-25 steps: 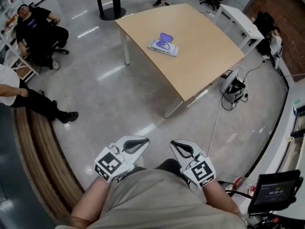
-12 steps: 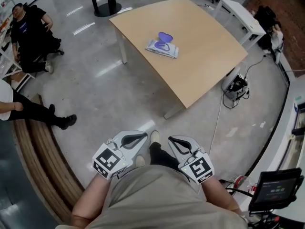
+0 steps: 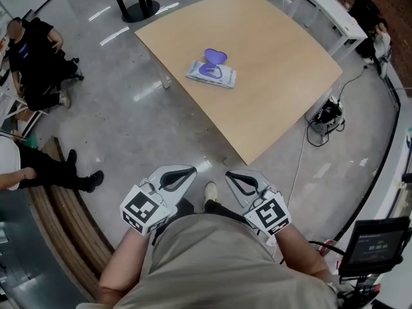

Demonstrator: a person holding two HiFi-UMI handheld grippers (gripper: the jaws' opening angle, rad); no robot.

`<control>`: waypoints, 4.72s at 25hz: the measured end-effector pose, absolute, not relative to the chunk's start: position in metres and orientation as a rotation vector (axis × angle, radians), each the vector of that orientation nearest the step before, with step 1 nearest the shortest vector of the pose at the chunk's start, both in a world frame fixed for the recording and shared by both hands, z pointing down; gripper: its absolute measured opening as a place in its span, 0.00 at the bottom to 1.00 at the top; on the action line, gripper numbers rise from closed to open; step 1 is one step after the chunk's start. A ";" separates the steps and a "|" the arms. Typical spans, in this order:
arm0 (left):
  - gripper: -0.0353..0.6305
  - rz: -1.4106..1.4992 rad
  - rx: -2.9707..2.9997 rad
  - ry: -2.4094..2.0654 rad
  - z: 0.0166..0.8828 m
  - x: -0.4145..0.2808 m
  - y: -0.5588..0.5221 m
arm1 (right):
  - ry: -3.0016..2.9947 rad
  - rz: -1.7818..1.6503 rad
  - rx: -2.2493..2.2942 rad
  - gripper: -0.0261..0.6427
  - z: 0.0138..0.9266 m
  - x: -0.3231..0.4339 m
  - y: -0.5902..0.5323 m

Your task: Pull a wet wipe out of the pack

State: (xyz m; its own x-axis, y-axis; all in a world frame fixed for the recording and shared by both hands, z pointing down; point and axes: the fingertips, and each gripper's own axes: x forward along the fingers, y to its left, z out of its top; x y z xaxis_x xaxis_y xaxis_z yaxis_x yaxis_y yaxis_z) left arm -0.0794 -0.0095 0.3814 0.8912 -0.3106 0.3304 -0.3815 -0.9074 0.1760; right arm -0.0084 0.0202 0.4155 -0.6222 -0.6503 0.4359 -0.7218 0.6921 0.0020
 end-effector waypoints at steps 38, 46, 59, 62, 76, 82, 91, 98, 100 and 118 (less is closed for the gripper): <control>0.06 0.619 2.816 -0.185 0.464 -0.045 -0.348 | -2.232 0.346 1.254 0.04 0.483 0.008 -0.313; 0.06 0.694 2.734 -0.266 0.518 -0.019 -0.381 | -2.207 0.404 1.208 0.06 0.532 0.049 -0.354; 0.06 0.850 2.598 -0.431 0.587 -0.025 -0.426 | -2.150 0.461 1.125 0.10 0.602 0.078 -0.402; 0.06 0.887 2.566 -0.453 0.603 -0.018 -0.439 | -2.143 0.488 1.103 0.11 0.620 0.089 -0.416; 0.06 0.979 2.472 -0.475 0.643 -0.008 -0.453 | -2.161 0.508 0.978 0.11 0.642 0.084 -0.433; 0.06 0.994 2.455 -0.470 0.649 -0.010 -0.452 | -2.143 0.513 0.947 0.11 0.649 0.079 -0.433; 0.06 1.004 2.449 -0.463 0.652 -0.011 -0.452 | -2.125 0.496 0.987 0.05 0.648 0.085 -0.433; 0.06 1.015 2.452 -0.457 0.652 -0.009 -0.452 | -2.136 0.489 1.042 0.04 0.638 0.097 -0.433; 0.06 1.017 2.452 -0.455 0.653 -0.008 -0.451 | -2.137 0.486 1.057 0.04 0.636 0.102 -0.432; 0.06 1.054 2.451 -0.449 0.662 -0.003 -0.447 | -2.151 0.430 1.253 0.04 0.580 0.144 -0.435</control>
State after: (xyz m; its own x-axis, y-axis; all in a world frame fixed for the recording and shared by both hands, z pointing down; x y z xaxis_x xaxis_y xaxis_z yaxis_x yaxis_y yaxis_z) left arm -0.0030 -0.4469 0.6623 0.6580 -0.1223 0.7430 -0.4514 -0.8539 0.2591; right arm 0.1439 -0.4353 0.5805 -0.3698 -0.6688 0.6450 -0.8653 0.5006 0.0230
